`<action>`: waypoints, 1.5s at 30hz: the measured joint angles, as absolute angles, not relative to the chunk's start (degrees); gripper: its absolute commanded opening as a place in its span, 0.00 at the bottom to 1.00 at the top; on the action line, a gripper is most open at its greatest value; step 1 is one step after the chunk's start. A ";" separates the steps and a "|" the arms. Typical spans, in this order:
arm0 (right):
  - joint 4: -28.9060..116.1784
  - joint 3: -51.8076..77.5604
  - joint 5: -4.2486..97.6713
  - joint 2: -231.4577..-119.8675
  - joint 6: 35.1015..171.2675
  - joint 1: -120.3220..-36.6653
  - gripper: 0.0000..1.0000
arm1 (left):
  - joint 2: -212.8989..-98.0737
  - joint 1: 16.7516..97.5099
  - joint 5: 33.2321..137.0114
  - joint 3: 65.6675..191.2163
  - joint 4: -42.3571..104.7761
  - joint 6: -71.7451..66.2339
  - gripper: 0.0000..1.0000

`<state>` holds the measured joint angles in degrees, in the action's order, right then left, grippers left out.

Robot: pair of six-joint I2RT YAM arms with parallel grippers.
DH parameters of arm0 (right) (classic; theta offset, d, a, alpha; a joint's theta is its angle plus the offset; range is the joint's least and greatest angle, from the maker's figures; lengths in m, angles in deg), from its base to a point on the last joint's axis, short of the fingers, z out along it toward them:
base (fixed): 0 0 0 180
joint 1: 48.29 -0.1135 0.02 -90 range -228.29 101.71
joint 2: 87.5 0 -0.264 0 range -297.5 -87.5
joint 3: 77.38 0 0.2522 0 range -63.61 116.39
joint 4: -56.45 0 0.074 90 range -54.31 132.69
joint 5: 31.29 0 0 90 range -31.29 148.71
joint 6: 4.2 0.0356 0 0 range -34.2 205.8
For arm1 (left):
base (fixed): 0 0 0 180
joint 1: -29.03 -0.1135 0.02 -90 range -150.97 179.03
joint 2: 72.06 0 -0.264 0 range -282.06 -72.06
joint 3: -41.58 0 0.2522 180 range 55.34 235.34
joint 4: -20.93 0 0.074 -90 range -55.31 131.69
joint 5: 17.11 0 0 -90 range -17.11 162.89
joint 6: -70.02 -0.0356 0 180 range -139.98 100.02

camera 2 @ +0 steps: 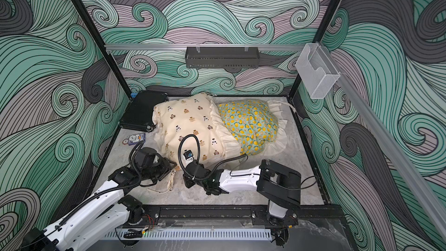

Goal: Zip up pillowcases
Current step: Zip the zipper on the pillowcase.

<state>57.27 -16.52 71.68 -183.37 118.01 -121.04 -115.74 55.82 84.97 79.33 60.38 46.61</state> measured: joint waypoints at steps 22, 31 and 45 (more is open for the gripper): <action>57.84 -16.50 69.43 -183.40 118.03 -121.04 0.00 | -119.45 58.77 81.62 76.86 51.69 53.82 0.00; 55.88 -15.52 68.82 -183.40 119.45 -121.04 0.00 | -115.74 59.21 78.80 77.40 56.10 51.20 0.00; 48.34 -13.59 68.82 -181.54 121.77 -120.26 0.00 | -109.03 59.34 70.87 79.43 63.20 46.81 0.00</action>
